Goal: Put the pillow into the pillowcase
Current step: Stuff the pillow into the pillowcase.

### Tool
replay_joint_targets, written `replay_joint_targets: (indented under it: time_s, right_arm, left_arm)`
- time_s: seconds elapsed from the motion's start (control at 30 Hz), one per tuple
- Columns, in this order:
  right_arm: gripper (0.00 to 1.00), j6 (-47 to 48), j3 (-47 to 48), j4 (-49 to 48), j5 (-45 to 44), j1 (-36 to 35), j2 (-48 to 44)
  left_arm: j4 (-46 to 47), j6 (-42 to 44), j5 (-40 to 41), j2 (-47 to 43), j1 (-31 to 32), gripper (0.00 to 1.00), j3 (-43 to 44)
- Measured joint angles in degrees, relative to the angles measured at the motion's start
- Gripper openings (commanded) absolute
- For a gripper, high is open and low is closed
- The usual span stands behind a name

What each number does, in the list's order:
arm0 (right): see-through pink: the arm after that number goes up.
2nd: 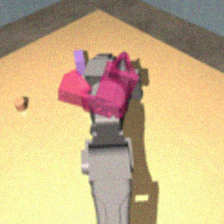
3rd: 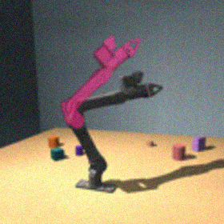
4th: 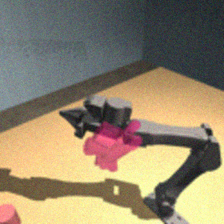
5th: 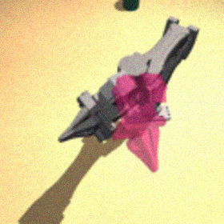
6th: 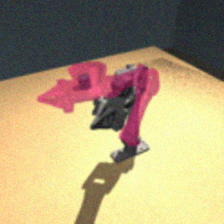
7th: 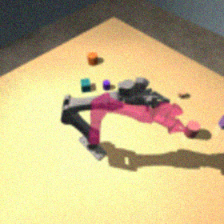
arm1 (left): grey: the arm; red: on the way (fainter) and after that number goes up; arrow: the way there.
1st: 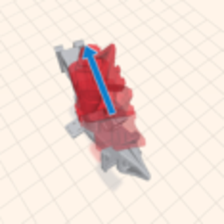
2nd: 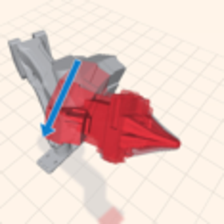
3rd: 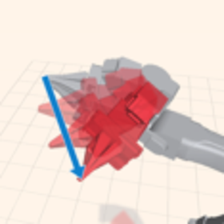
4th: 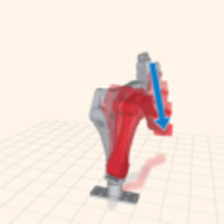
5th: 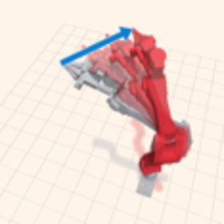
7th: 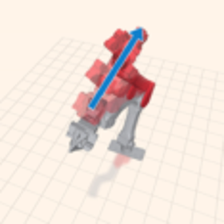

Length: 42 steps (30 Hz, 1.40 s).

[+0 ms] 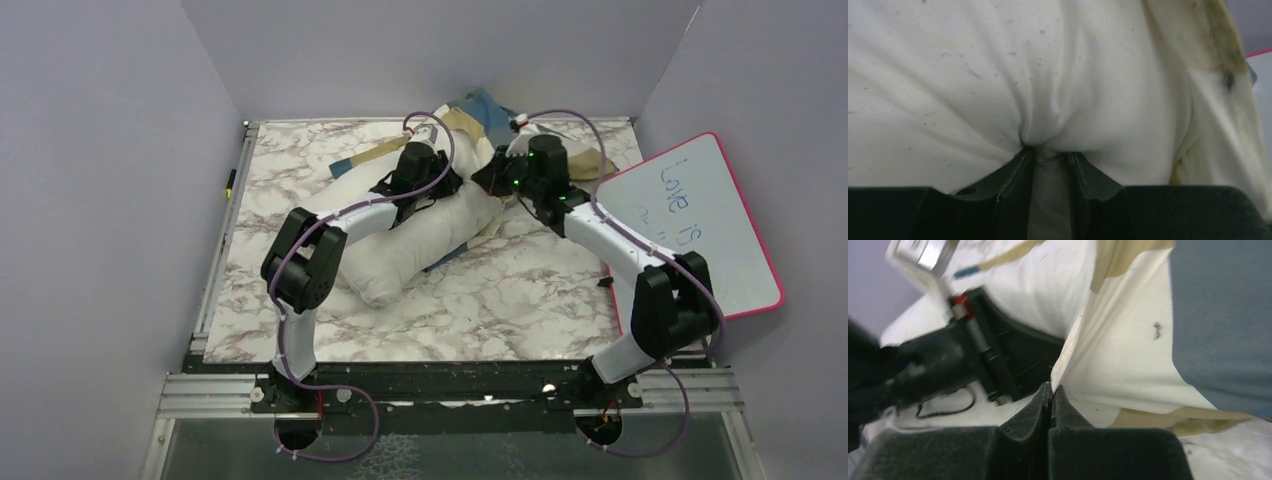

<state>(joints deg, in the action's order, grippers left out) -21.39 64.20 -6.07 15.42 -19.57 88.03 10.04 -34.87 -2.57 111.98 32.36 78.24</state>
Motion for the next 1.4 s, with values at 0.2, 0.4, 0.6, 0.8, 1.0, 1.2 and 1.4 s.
replay_joint_targets:
  time_s: [0.2,0.4,0.6,0.8,1.0,1.2,1.4]
  right_arm:
    - [0.00,2.10,-0.31,1.22,1.40,-8.39,5.38]
    - [0.10,3.13,-2.99,1.36,-1.97,-8.11,4.09]
    - [0.33,5.01,-5.38,7.13,-11.93,-8.74,2.16]
    - [0.52,10.82,5.35,13.53,-16.44,-9.75,-1.79]
    - [0.64,21.18,16.83,10.73,-16.87,-10.01,1.73]
    - [0.69,32.22,31.69,11.10,-19.82,-10.01,17.22]
    - [0.68,40.50,42.21,16.37,-24.30,-10.05,29.79]
  left_arm:
    - [5.29,-4.24,-0.83,3.96,-0.72,0.32,-0.46]
    - [11.72,-7.04,-0.85,4.07,-1.05,0.33,-4.15]
    - [7.63,-6.58,-1.92,0.17,-1.14,0.43,-4.37]
    - [-3.69,-3.39,-3.48,-10.60,-2.84,0.47,-2.84]
    - [-9.11,0.00,-2.34,-20.74,-6.88,0.47,-5.95]
    - [-8.26,1.38,-2.14,-22.62,-9.16,0.47,-15.10]
    - [-2.80,1.73,-2.34,-20.81,-9.16,0.46,-18.75]
